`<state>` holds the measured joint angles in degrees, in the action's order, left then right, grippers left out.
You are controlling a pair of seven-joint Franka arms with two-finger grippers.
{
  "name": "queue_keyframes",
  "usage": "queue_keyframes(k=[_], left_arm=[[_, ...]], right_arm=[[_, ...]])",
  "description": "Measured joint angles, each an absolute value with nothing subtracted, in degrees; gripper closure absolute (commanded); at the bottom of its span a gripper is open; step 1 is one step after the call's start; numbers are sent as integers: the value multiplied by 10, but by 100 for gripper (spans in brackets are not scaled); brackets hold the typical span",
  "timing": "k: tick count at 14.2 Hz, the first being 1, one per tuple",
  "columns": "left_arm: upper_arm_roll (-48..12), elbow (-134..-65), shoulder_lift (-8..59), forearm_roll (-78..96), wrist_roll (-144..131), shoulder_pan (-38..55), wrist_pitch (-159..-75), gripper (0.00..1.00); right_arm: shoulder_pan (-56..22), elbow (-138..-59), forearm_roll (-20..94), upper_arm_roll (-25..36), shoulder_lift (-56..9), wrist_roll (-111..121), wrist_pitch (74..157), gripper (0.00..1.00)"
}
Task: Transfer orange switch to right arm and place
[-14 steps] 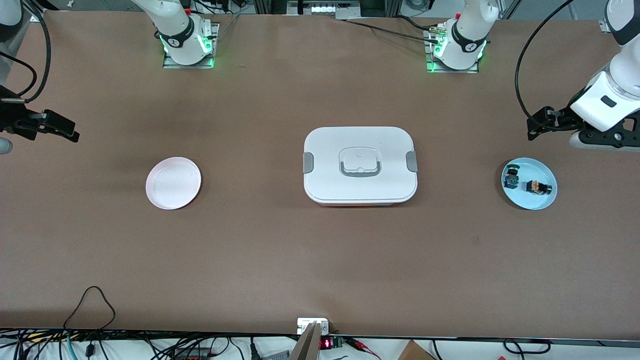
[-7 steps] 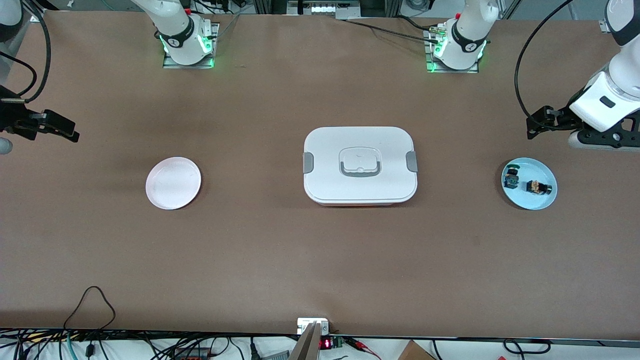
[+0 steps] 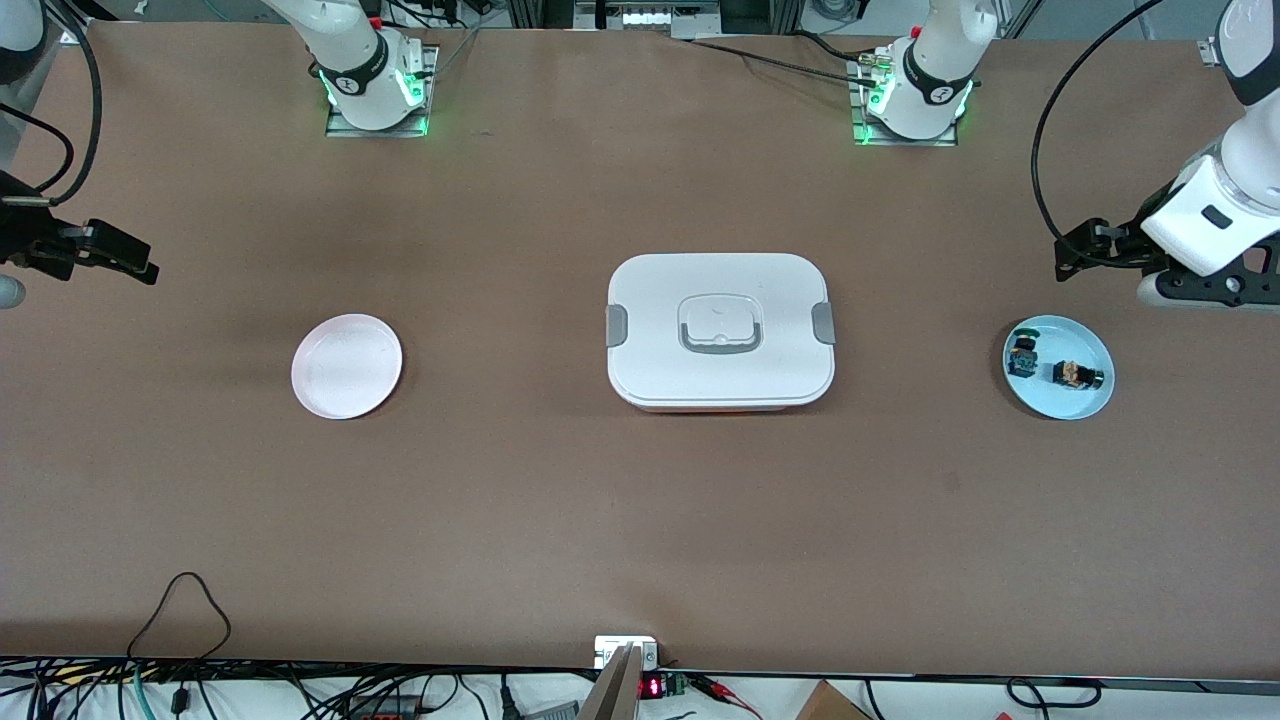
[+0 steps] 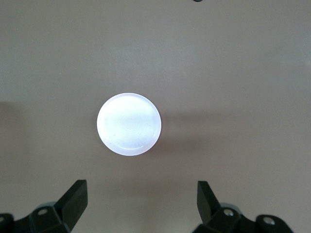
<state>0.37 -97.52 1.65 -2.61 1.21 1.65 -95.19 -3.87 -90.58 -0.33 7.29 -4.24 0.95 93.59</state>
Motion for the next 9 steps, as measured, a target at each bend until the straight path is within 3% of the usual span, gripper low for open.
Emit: queue_keyframes(k=[6, 9], left_arm=[[9, -971, 95, -26, 39, -62, -916, 0], [10, -989, 137, -26, 71, -100, -996, 0]], right_arm=[[-39, -906, -3, 73, -42, 9, 936, 0], [-39, -906, -3, 73, -42, 9, 936, 0]])
